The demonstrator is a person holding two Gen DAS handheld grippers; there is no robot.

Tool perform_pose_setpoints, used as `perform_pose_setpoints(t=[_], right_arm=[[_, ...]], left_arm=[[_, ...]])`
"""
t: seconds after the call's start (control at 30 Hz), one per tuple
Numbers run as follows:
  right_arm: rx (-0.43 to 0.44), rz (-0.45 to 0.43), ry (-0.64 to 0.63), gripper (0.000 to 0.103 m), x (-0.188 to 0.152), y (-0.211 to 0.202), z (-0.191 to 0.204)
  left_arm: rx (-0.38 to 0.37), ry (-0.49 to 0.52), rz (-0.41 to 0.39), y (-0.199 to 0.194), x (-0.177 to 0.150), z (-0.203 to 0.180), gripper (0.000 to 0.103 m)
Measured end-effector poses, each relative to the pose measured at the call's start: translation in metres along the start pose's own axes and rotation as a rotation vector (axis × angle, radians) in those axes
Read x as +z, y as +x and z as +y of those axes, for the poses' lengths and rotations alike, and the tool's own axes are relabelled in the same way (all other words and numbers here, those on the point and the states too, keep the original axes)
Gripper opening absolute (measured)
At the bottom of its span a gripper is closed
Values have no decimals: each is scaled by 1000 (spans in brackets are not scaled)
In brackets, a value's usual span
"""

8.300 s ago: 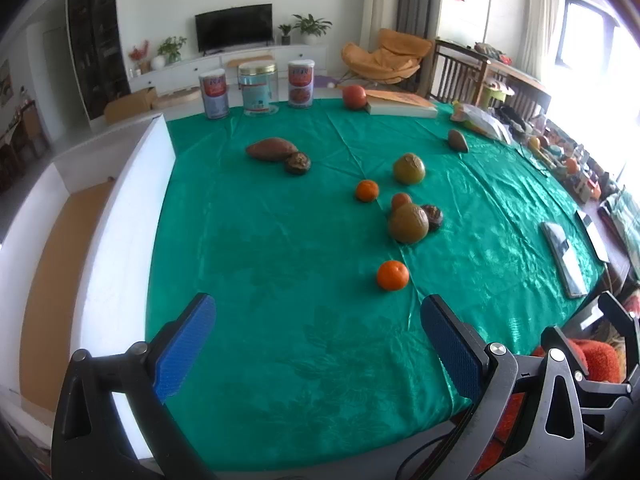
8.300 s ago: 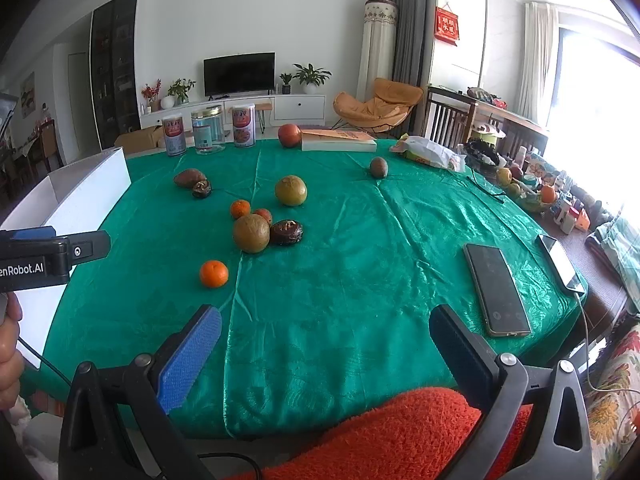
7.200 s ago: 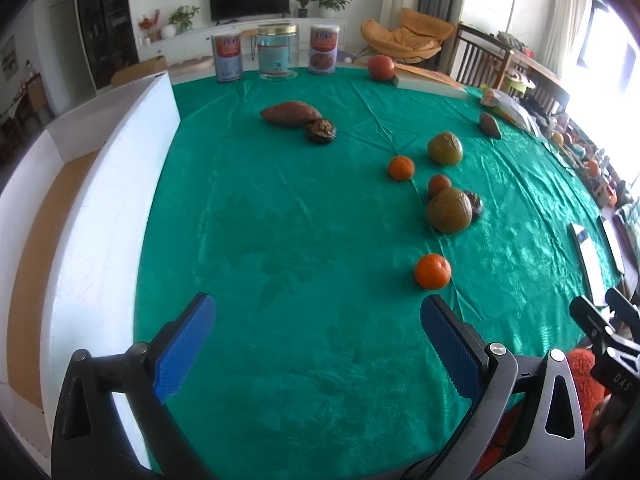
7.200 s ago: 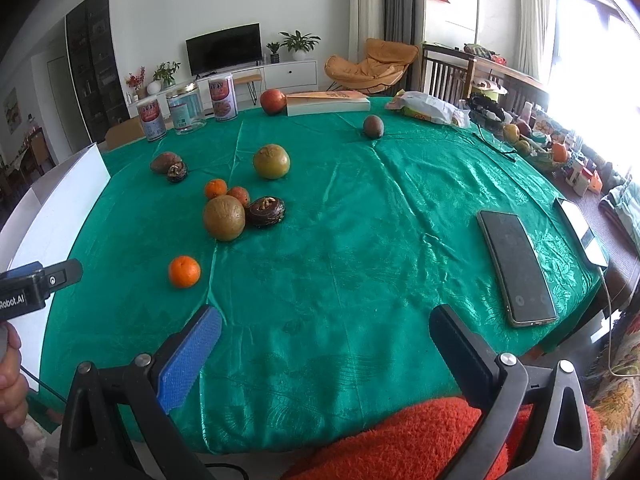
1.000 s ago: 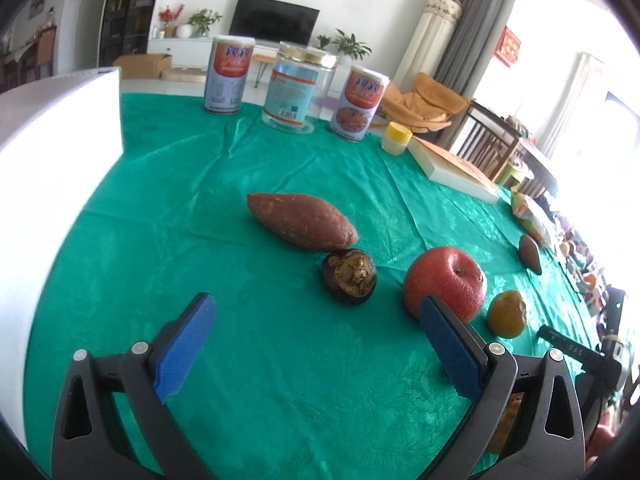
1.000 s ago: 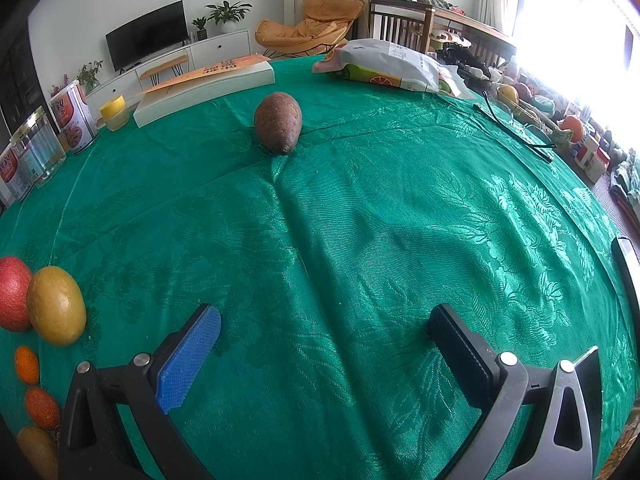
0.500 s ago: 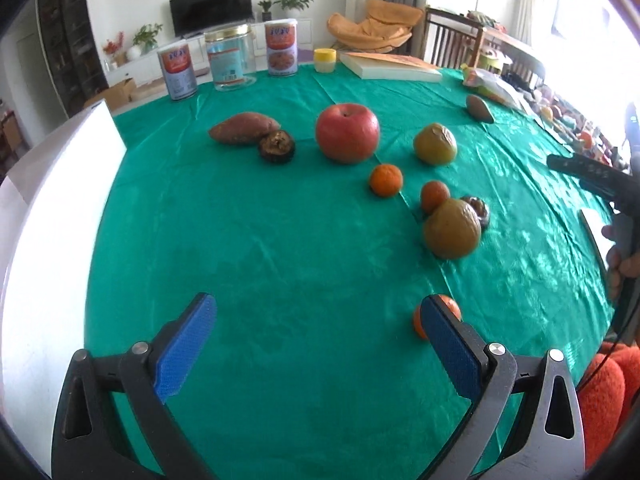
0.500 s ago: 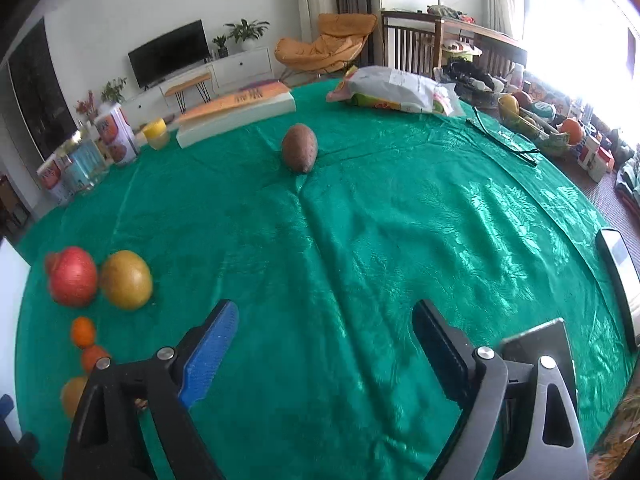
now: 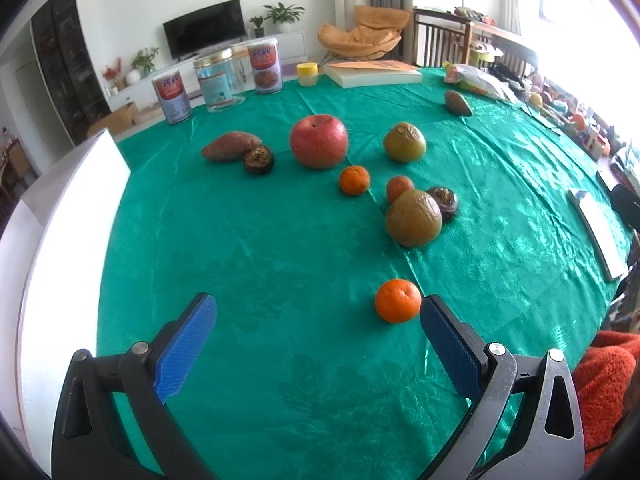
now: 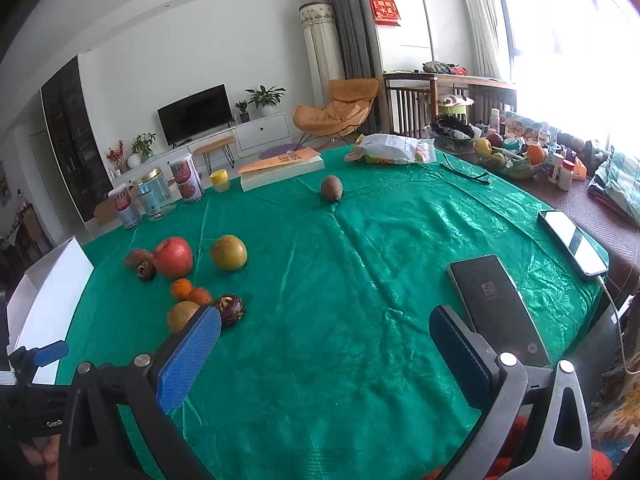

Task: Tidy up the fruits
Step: 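Grasp a tangerine with the left tool while the right tool grasps a brown round fruit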

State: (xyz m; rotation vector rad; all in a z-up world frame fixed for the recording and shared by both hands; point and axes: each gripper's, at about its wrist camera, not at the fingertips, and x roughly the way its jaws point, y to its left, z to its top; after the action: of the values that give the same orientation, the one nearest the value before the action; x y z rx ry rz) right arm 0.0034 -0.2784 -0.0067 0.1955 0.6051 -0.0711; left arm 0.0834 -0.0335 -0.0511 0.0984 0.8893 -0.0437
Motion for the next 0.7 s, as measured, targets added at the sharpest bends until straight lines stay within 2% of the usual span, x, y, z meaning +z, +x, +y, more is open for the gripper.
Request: perform_pose_setpoints(t=[0.2, 0.27, 0.33, 0.47, 0.53, 0.6, 0.67, 0.7], right_arm=[[52, -26, 14, 103, -21, -4, 7], [64, -21, 14, 103, -24, 0, 9], [70, -8, 16, 103, -24, 6, 10], [83, 2, 41, 103, -23, 12, 8], [94, 15, 65, 103, -23, 16, 4], [103, 38, 92, 103, -23, 21, 0], [112, 68, 115, 103, -23, 28, -3], [119, 80, 122, 103, -23, 30, -4]], left_arm=[[-119, -42, 45, 37, -6, -18, 102], [-101, -5, 60, 52, -7, -28, 102], [-52, 47, 72, 63, -9, -36, 102], [-90, 3, 62, 71, -10, -25, 103], [-107, 30, 67, 73, -7, -23, 103], [-120, 49, 110, 73, -4, -22, 102], [-140, 39, 117, 70, -4, -22, 99], [-161, 39, 91, 65, -5, -22, 81]])
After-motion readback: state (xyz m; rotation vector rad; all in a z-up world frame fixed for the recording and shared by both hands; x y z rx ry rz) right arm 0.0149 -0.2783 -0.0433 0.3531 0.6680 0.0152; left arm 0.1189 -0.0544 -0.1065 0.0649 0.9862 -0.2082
